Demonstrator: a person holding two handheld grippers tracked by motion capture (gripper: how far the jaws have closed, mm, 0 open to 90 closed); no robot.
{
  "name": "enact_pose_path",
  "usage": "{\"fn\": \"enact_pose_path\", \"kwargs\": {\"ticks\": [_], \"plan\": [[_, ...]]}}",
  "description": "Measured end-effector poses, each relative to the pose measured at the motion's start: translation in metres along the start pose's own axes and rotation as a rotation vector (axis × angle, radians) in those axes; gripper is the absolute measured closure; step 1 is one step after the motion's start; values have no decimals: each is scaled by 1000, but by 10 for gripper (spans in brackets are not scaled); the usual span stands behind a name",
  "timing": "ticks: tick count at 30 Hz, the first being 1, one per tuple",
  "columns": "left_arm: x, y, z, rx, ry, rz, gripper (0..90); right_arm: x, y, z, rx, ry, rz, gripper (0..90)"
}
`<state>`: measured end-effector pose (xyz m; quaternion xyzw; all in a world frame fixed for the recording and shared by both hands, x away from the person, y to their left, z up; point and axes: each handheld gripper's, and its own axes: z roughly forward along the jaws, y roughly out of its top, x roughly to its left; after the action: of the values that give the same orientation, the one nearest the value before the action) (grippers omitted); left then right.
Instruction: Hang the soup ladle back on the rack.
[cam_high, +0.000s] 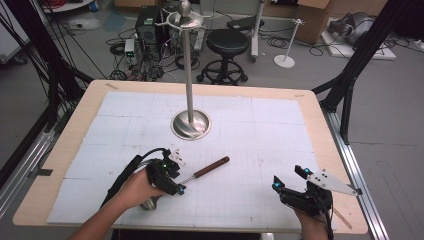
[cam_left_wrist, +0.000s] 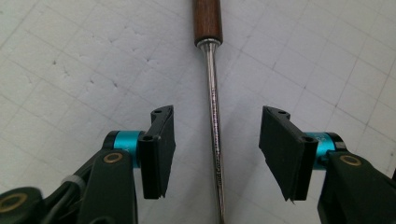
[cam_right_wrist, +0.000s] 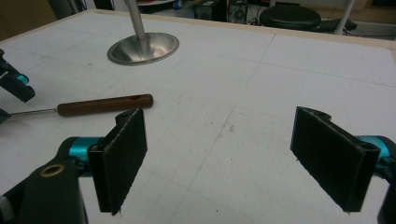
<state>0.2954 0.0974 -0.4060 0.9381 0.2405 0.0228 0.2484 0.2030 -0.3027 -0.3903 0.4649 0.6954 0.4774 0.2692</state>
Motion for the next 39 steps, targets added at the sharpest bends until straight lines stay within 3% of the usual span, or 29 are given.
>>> {"fn": "enact_pose_path", "kwargs": {"ticks": [5,12,20,27,33,39], "plan": [[0,-1,2,24,-1,-5,508,2,0,0,2,3,-8,182],[-3,-1,8,68,17,22,566,2,0,0,-1,0,-4,182],[-2,-1,8,65,49,2,697,2,1,0,-1,-5,-4,183],[-4,0,8,74,35,-4,821,2,1,0,1,-9,-4,183],[-1,1,8,78,22,-46,831,2,1,0,2,-9,-5,184],[1,1,8,83,15,-59,838,3,1,0,2,-6,-1,185]]}}
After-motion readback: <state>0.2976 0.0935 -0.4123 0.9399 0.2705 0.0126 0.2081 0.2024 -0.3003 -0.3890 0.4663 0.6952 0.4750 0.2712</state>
